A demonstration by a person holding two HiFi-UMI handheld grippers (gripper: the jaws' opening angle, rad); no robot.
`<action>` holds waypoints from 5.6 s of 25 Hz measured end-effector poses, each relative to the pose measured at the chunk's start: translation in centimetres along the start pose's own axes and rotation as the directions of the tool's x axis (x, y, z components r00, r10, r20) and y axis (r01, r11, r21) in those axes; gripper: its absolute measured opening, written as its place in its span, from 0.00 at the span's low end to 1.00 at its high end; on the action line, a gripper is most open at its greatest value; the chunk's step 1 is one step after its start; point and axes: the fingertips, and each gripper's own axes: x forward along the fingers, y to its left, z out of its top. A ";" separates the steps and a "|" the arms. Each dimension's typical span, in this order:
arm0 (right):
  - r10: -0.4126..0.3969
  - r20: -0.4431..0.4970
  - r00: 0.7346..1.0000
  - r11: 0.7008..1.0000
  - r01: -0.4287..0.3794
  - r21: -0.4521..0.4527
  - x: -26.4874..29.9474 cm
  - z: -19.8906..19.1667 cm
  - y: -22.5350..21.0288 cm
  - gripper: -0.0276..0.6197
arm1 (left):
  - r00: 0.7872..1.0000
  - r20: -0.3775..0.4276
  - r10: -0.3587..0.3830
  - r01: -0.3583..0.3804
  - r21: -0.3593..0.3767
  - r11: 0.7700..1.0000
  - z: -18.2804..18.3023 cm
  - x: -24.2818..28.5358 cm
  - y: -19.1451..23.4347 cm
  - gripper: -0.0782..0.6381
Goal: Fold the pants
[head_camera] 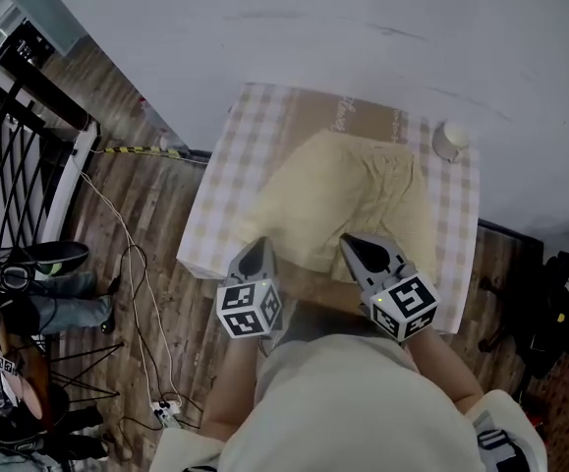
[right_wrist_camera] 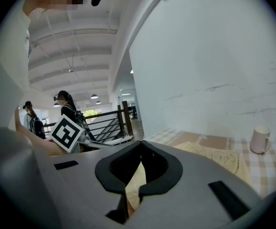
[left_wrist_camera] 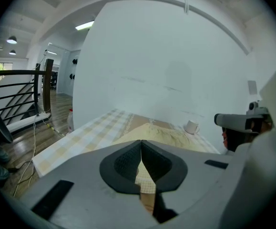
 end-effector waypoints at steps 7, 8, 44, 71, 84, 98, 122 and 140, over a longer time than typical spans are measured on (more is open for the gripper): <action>-0.005 -0.031 1.000 1.000 0.005 0.009 2.2 -0.1 0.6 0.04 | 0.997 -0.049 0.064 -0.065 -0.006 0.998 -1.5 1.2 4.5 0.12; -0.008 -0.037 0.999 1.000 0.008 0.009 2.5 -0.3 0.6 0.04 | 0.996 -0.057 0.068 -0.069 -0.007 0.998 -1.7 1.6 5.2 0.12; -0.116 -0.150 0.982 0.991 0.124 0.041 8.3 -3.4 3.2 0.04 | 0.906 -0.423 0.039 -0.015 0.059 0.998 -8.0 6.8 13.6 0.24; -0.126 -0.077 0.989 0.991 0.128 0.026 -4.4 -3.0 -5.8 0.04 | 0.964 -0.263 -0.035 0.048 0.041 0.998 -5.1 6.0 -4.7 0.14; -0.135 -0.079 0.988 0.990 0.138 0.039 -11.2 -4.8 -11.0 0.04 | 0.950 -0.277 -0.141 0.164 0.060 0.985 -7.5 6.3 -17.0 0.14; -0.171 -0.074 0.982 0.982 0.177 0.070 -17.4 -7.0 -15.2 0.04 | 0.898 -0.363 -0.250 0.310 0.117 0.944 -12.5 6.5 -28.2 0.14; -0.185 -0.098 0.978 0.976 0.195 0.097 -21.5 -8.7 -17.8 0.04 | 0.770 -0.556 -0.312 0.486 0.194 0.852 -19.6 6.3 -38.0 0.14; -0.198 -0.085 0.976 0.980 0.199 0.005 -15.6 -4.5 -19.6 0.04 | 0.750 -0.539 -0.383 0.519 0.122 0.846 -15.7 7.5 -34.5 0.23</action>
